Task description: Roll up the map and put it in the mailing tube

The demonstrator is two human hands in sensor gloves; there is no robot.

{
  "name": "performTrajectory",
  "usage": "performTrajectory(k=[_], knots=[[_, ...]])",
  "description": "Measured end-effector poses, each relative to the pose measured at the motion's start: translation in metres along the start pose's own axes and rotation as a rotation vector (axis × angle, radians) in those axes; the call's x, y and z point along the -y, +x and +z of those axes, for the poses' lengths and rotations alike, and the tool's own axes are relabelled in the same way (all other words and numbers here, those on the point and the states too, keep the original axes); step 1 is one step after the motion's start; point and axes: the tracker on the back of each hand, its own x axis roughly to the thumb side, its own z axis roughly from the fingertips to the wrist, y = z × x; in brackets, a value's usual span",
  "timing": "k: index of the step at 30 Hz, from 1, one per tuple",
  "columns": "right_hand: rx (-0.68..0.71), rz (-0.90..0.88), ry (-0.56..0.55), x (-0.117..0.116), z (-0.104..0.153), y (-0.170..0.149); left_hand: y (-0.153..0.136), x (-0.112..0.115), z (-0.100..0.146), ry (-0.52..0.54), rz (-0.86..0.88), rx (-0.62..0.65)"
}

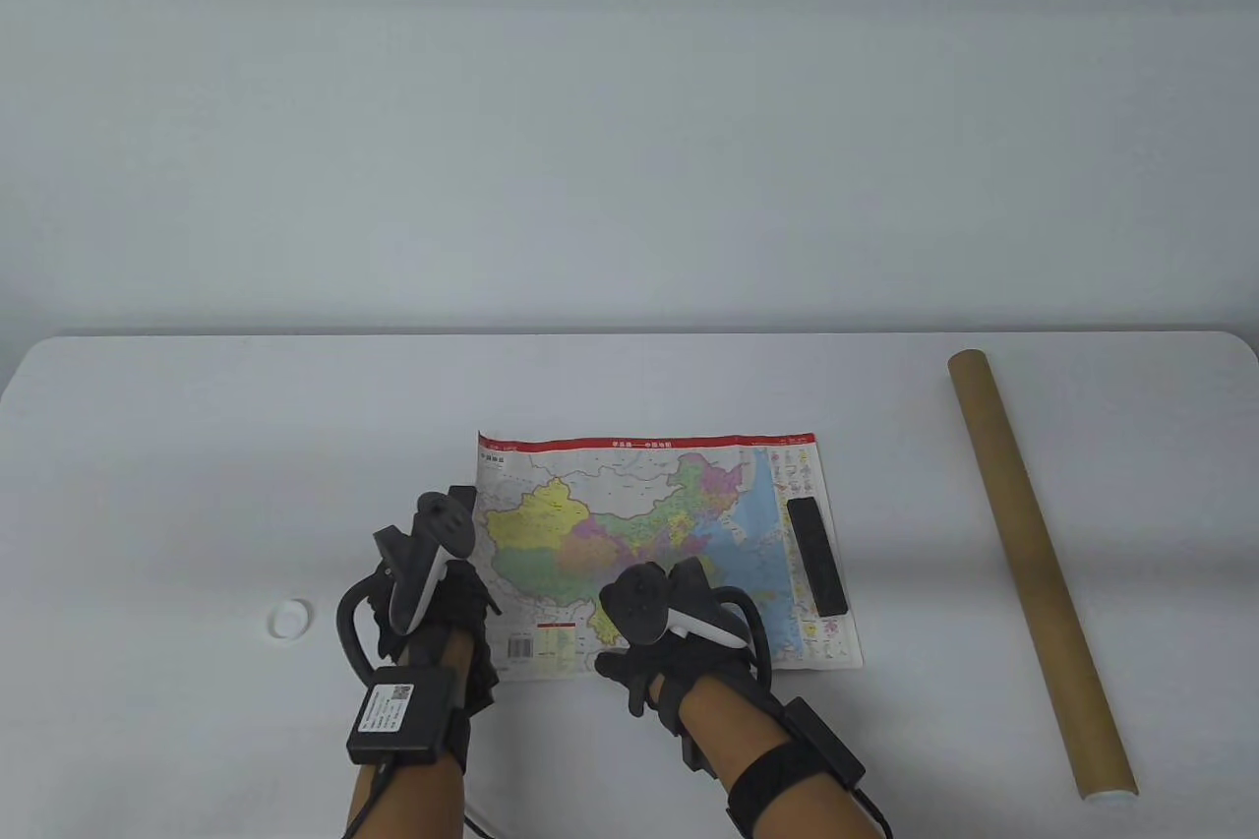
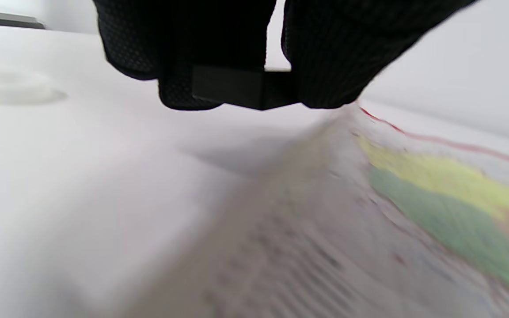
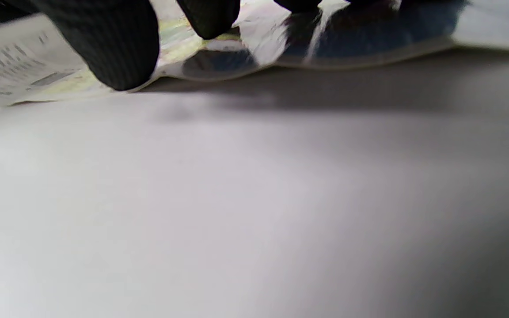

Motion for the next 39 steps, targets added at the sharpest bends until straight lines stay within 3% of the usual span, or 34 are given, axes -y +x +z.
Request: performTrajectory(k=[4,10,24,27,30,34,35,39], knots=[[-0.001,-0.001,0.002,0.000,0.000,0.000,-0.025,-0.009,-0.008,0.025,-0.022,-0.051],[-0.004,-0.003,0.005,0.000,-0.001,0.000,-0.049,0.009,-0.018,-0.002,-0.066,-0.098],[-0.007,-0.005,0.007,-0.001,-0.002,0.000,-0.048,0.020,-0.019,-0.011,-0.157,-0.105],[-0.007,-0.005,0.008,0.000,-0.002,0.000,-0.046,0.014,-0.015,0.004,-0.134,-0.089],[-0.007,-0.006,0.008,0.000,-0.002,0.000,-0.027,-0.007,-0.007,0.018,-0.002,0.031],[-0.007,-0.006,0.008,-0.001,-0.002,0.000,0.011,-0.029,0.012,-0.068,0.340,0.309],[-0.008,-0.006,0.008,-0.001,-0.002,0.000,0.023,-0.031,0.016,-0.136,0.471,0.407],[-0.013,-0.016,0.011,-0.001,-0.002,-0.001,0.053,-0.017,0.027,-0.401,0.852,0.528]])
